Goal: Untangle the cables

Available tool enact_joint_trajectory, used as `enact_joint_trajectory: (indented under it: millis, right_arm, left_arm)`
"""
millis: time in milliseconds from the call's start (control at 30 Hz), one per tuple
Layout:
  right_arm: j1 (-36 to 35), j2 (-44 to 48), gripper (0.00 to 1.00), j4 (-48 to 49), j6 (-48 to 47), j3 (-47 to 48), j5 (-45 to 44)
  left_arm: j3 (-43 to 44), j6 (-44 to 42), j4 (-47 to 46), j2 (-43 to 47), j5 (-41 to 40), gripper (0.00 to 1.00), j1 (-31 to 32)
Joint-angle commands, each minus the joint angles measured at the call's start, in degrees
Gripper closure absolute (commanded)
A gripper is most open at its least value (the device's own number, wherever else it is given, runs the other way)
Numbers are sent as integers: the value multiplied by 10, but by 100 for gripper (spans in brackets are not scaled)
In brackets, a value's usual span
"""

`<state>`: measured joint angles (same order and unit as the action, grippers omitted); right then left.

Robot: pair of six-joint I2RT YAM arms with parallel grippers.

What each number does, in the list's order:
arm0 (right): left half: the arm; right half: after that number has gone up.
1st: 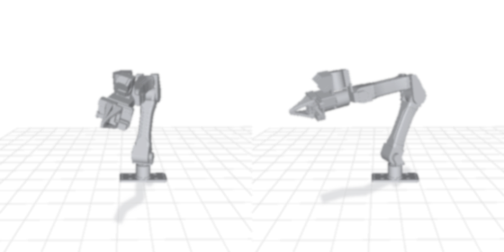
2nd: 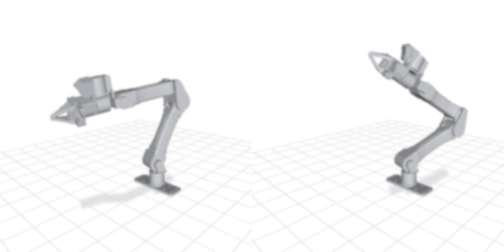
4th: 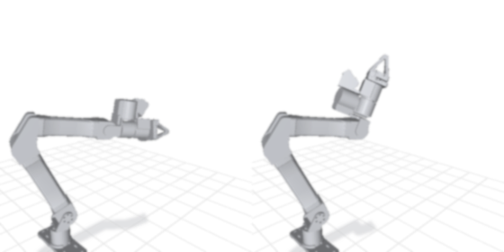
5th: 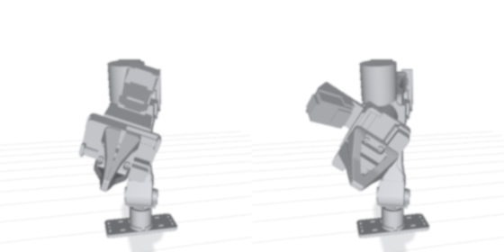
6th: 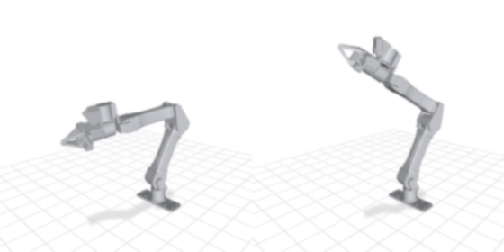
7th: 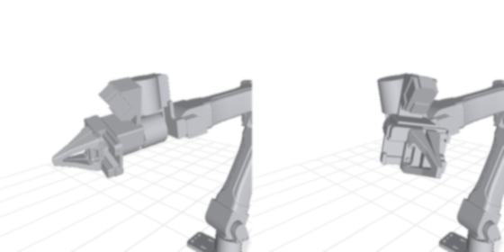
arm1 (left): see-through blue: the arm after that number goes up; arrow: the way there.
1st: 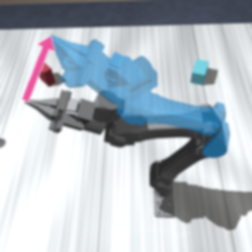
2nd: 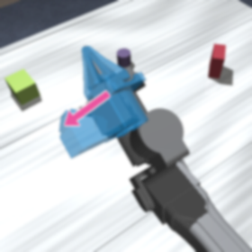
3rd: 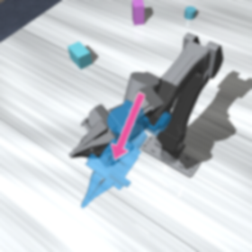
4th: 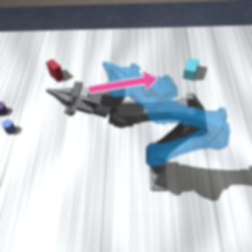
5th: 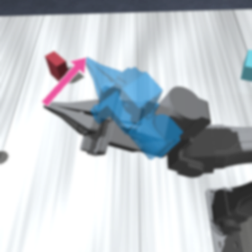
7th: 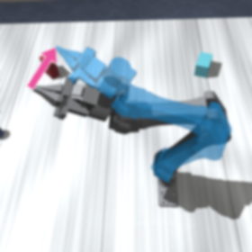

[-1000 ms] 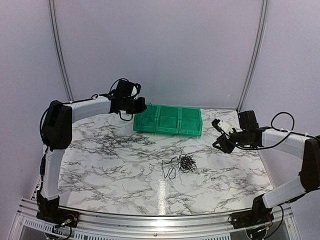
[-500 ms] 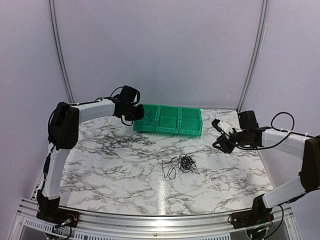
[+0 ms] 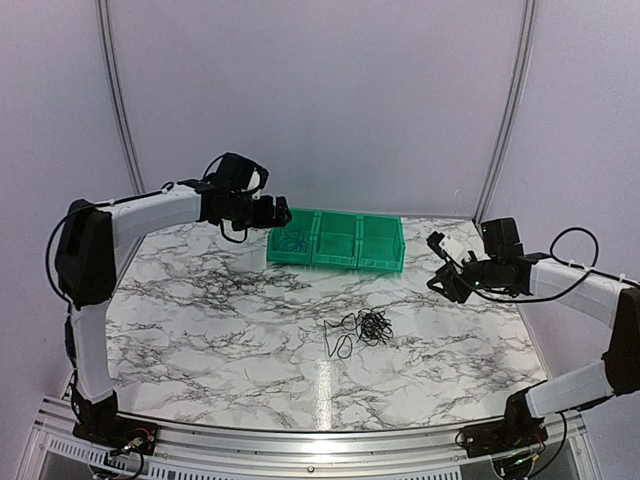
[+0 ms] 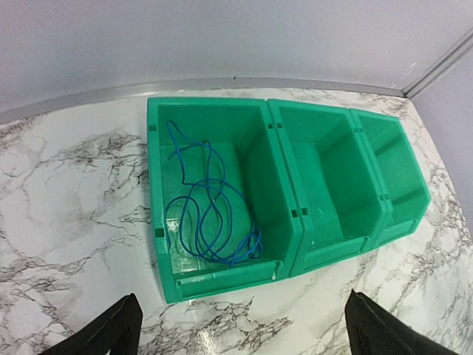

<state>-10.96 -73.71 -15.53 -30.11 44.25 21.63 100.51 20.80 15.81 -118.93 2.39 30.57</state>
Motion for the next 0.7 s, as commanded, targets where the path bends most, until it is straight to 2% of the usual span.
enact_joint_trajectory:
  millis: [0, 200, 367, 433, 467, 500, 567, 667]
  right_arm:
    - [6, 34, 57, -3, -5, 1, 5]
    - [6, 49, 57, 4, -9, -9, 5]
    - [6, 43, 57, 3, -19, -9, 5]
    - [6, 39, 57, 0, -23, -8, 5]
    - [5, 38, 57, -2, -25, -6, 5]
    - [5, 36, 57, -3, -27, -6, 6]
    - [5, 36, 57, -7, -27, -3, 10]
    - [5, 41, 57, -9, -28, -4, 15]
  left_arm:
    - [-74, -69, 9, 118, 18, 1, 4]
    - [-216, -156, -18, 258, -4, 1, 34]
    - [-395, -232, -143, 434, -192, 1, 103]
    - [-462, -199, -194, 478, -251, 1, 106]
    - [-484, -146, -202, 491, -288, 1, 106]
    - [-498, -115, -203, 499, -288, 1, 106]
    - [-510, -87, -200, 507, -232, 1, 112]
    - [-533, -5, -188, 513, -261, 1, 132]
